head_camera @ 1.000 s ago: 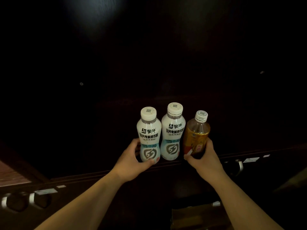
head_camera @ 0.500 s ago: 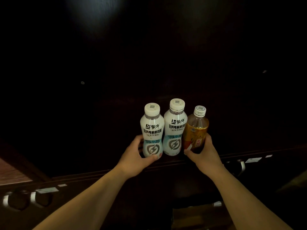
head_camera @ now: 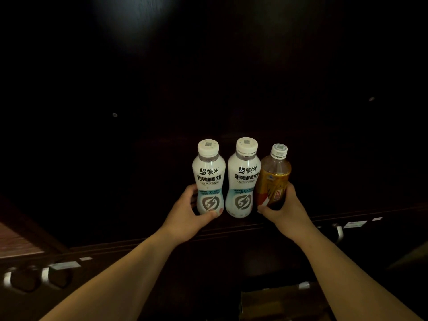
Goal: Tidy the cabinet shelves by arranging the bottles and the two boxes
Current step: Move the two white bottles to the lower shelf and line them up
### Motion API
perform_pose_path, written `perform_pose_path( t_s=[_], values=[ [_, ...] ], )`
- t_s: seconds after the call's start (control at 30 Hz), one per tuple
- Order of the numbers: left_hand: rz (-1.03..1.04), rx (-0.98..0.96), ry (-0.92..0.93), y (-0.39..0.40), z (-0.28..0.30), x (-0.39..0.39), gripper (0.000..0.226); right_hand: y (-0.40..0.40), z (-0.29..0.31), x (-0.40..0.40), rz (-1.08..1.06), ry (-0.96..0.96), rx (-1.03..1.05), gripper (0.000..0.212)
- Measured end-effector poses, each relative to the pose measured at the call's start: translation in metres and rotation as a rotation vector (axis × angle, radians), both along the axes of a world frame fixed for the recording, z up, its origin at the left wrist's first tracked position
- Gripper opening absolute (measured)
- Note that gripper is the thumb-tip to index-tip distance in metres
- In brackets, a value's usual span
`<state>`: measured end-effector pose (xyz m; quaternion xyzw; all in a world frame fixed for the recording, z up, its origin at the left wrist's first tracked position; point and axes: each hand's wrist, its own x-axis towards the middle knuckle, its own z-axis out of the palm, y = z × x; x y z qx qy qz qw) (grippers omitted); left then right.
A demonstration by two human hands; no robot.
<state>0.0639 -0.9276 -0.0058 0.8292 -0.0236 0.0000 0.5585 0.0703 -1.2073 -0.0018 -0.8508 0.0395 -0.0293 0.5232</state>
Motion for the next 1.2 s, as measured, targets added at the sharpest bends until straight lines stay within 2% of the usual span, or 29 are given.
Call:
perform_pose_path(
  t_s=[0.53, 0.77, 0.9, 1.1, 1.2],
  values=[
    [0.008, 0.023, -0.005, -0.001, 0.001, -0.004, 0.090, 0.003, -0.004, -0.001, -0.007, -0.002, -0.006, 0.085],
    [0.015, 0.039, -0.008, -0.001, 0.002, -0.006, 0.079, 0.003, -0.002, 0.000, 0.000, 0.014, -0.007, 0.085],
    [0.016, 0.047, -0.010, 0.000, -0.001, -0.006, 0.087, 0.003, -0.002, 0.000, 0.003, 0.015, 0.001, 0.084],
    [0.016, 0.073, -0.010, 0.000, -0.001, -0.007, 0.086, 0.004, 0.001, -0.004, -0.008, 0.010, 0.066, 0.104],
    [0.019, 0.069, -0.005, -0.001, 0.002, -0.010, 0.087, 0.004, 0.001, -0.010, -0.014, -0.003, 0.081, 0.106]
  ],
)
